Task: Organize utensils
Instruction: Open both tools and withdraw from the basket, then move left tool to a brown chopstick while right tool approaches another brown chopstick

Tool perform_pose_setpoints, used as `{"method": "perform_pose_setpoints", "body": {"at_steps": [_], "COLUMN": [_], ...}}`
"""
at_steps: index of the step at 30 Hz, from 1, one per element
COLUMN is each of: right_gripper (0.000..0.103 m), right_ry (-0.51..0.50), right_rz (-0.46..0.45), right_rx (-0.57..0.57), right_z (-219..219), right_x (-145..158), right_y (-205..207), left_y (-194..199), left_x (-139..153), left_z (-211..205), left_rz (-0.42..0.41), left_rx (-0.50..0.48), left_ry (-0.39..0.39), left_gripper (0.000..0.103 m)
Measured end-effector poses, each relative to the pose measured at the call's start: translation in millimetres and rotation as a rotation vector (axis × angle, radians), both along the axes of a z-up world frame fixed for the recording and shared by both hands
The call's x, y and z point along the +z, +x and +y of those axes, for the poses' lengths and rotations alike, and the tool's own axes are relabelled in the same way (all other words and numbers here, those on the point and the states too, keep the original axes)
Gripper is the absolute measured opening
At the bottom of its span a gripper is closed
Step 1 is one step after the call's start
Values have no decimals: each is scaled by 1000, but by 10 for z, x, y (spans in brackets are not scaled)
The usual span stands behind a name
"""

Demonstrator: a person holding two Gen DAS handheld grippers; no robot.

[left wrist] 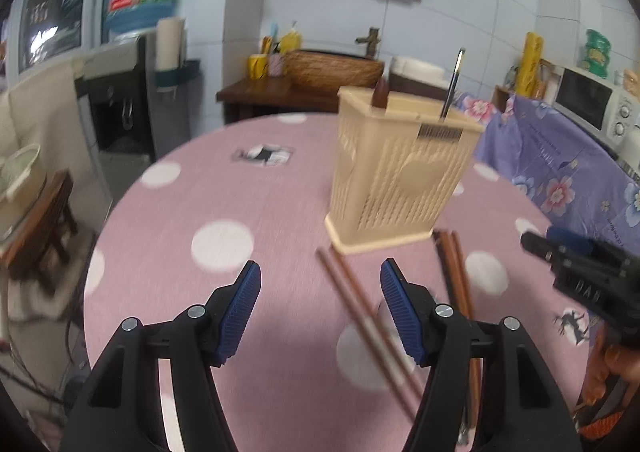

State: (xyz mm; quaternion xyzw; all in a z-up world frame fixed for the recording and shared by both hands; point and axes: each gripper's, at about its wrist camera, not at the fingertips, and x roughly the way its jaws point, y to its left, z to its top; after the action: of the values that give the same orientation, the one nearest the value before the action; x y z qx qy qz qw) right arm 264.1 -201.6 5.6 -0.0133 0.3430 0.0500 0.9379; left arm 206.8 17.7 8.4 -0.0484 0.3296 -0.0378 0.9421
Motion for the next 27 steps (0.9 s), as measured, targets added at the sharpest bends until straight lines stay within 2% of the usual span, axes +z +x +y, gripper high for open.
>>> {"method": "perform_pose_setpoints", "body": {"at_steps": [4,8,15,18,20,22,27], "right_gripper": [54,54,55,54,54,55,54], "right_ry": [-13,-25,-8,-22,15,62,71], "right_rz": [92,140,177,180,180,180,173], "right_rx": [7,20,3,-58,-89,-89,-57], "right_z": [139,243,140,-42,-190,-248,-157], "right_x": [-416,-613,-718,-716,-699,-675,-644], "right_y": [-135,-183,-206,-222,-234,-229,-150], "left_y": [-125,-163,-159,-178,-181,-172,-117], "left_x": [-255,-404,-486,-488,-471,-462,-443], "left_z": [10,1,-100,-101,-87,-94,-182], "left_rz": [53,97,122,123,121,118,114], "left_rx": [19,13,-22,-20,-12,-9,-31], "left_ry": [14,10,18,15,10,5,37], "left_gripper": [62,62,62,62,62,62,62]}}
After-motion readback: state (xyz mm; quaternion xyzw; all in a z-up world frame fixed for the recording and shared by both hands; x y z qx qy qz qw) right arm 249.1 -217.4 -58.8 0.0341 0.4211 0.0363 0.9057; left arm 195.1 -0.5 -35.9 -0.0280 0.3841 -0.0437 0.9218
